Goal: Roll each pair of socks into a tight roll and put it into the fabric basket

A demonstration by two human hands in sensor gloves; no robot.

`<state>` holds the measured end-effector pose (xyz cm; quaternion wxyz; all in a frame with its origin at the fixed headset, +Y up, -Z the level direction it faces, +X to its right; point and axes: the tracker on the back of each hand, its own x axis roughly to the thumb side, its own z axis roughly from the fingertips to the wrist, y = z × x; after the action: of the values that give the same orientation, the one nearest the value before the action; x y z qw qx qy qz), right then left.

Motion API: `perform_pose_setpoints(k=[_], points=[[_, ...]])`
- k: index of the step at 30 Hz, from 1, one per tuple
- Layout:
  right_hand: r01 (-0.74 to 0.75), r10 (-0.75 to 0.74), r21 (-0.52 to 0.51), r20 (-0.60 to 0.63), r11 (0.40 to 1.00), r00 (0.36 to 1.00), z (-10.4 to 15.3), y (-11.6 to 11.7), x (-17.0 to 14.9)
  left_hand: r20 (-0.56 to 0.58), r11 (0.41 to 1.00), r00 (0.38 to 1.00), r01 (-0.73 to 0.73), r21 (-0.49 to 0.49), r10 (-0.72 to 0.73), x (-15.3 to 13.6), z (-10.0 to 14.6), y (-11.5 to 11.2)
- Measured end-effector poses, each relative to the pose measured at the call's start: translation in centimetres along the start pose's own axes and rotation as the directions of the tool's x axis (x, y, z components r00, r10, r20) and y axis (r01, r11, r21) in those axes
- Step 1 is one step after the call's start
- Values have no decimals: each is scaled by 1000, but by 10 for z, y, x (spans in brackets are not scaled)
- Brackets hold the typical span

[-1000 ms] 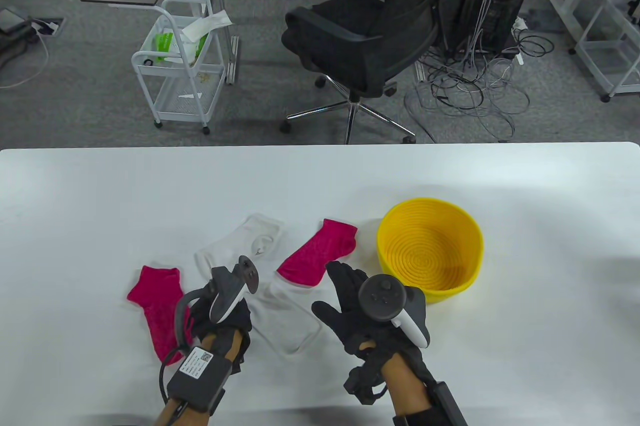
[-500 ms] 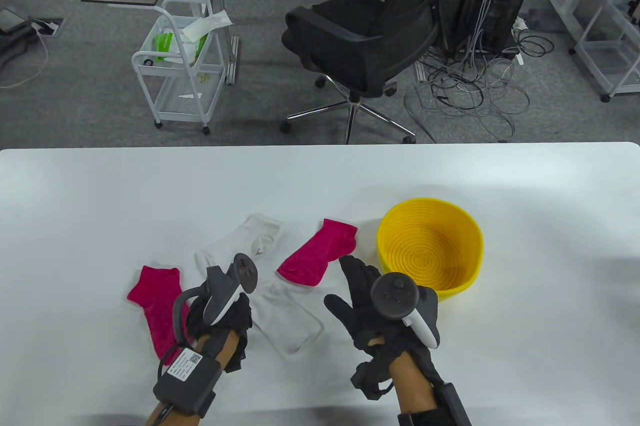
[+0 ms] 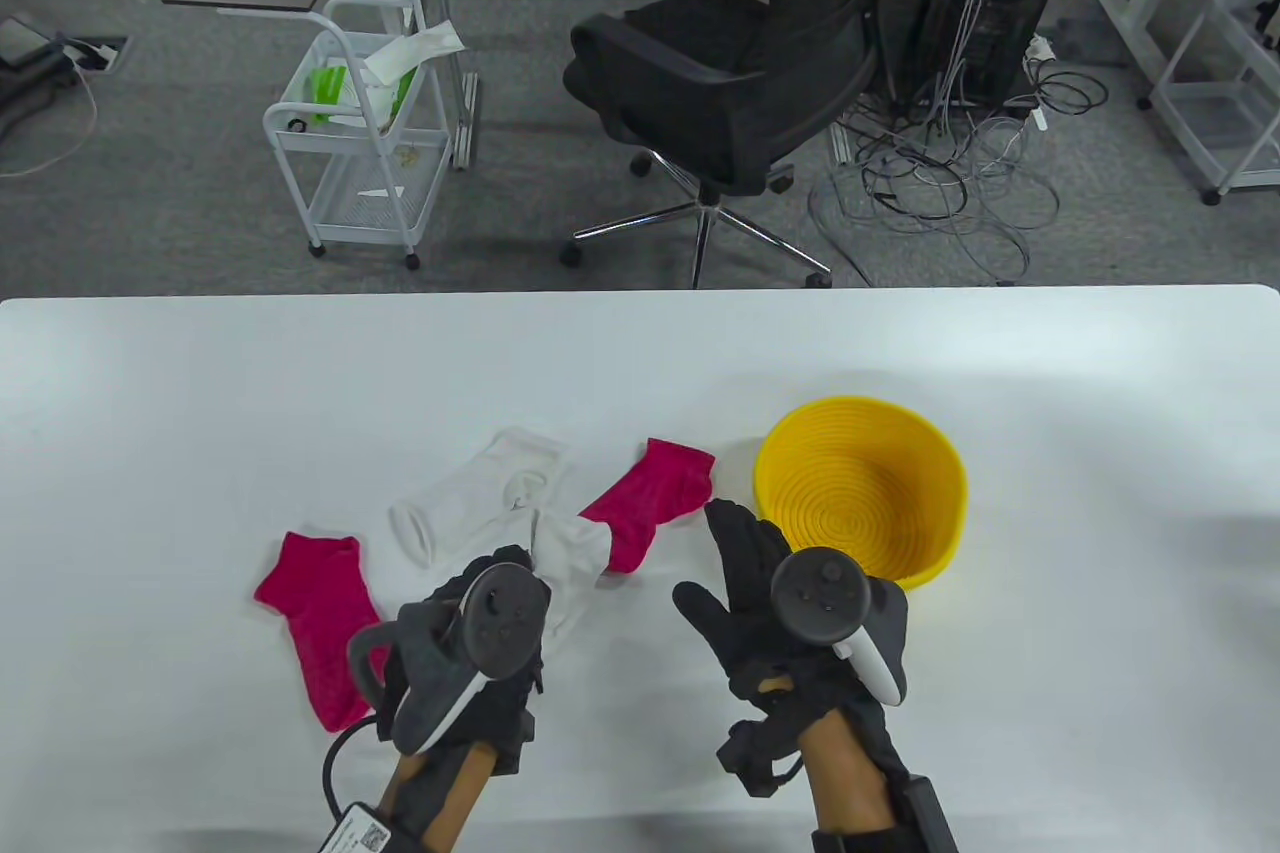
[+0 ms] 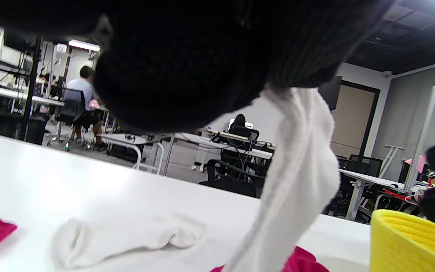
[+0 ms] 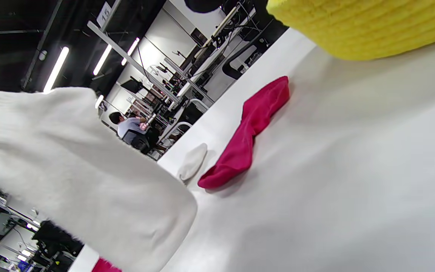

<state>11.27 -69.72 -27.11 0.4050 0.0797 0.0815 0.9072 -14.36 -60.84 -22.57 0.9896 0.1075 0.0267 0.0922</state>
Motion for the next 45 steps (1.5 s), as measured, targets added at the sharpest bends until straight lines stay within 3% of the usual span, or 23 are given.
perform_pose_setpoints(k=[5,12,17,21,25,29,36,45], points=[[41,-41,-14,-2,999,999,-1,-8,-2,90,998,995,-40,45,36,14,15,21],[54,-54,-39,-4,998,999,1,-15,-4,254,998,966,-55,30,46,24,41,18],[46,-47,-39,-18,998,999,1,-16,-7,318,982,934,-126,-139,165,23,48,0],[36,-36,-22,-26,999,999,0,-15,-7,346,973,920,-121,-196,184,22,48,-10],[18,-18,-12,-28,1000,999,-2,-14,-7,308,945,918,-161,-284,249,15,39,-25],[11,-11,-7,-35,1000,999,-2,-14,-7,291,945,939,-88,-316,185,11,24,-52],[7,-7,6,-23,1000,1000,-1,-11,-4,234,953,970,7,-304,68,5,-2,-104],[-18,17,49,16,999,1000,0,-4,6,211,939,977,101,-328,-32,4,-18,-140]])
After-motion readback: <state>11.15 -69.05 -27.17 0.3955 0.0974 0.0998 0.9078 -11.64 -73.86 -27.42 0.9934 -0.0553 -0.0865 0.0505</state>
